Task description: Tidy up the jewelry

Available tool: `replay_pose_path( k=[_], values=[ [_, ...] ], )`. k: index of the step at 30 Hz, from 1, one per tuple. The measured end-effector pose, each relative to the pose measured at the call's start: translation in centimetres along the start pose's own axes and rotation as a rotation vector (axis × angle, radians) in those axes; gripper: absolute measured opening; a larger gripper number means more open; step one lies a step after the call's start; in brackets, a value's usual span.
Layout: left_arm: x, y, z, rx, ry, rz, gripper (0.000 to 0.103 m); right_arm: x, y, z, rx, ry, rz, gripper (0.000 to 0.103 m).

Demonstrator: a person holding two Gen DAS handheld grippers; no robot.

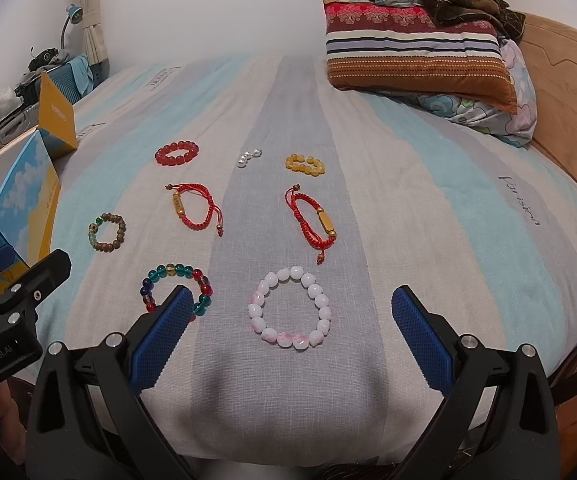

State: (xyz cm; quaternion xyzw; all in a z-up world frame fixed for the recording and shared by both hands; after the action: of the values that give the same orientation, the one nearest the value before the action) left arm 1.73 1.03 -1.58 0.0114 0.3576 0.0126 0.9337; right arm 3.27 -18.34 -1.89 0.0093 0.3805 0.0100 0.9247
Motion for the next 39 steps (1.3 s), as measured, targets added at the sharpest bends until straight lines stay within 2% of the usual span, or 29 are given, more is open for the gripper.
replay_pose_path(
  k=[25,33,39],
  values=[
    [0.0,-0.1,0.3,0.005,0.007,-0.002,0.097,-0.1,-0.1,0.3,-0.002,-0.008,-0.005,0.096],
    [2.7,-1.2,4.9,0.031,0.064,-0.047,0.097,-0.4,-1.1,3.6,-0.002,-0.024,-0.005,0.096],
    [6.7,-2.6,8.8,0.092,0.099,-0.032,0.097,2.1,-2.1,6.8,-0.010,0.011,-0.020,0.096]
  ],
)
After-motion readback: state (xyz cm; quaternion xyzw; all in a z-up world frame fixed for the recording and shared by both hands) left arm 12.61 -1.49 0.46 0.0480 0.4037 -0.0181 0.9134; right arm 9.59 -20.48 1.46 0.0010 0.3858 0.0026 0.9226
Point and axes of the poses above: each gripper's, at about its wrist camera, not at the fingertips, and x roughly the way its jaws point, y to its left, z to its top, the point moved 2 cm from there along x, roughly the way its jaws point, and after that the axes turned 5 degrees about x, right-handed, at the moved point
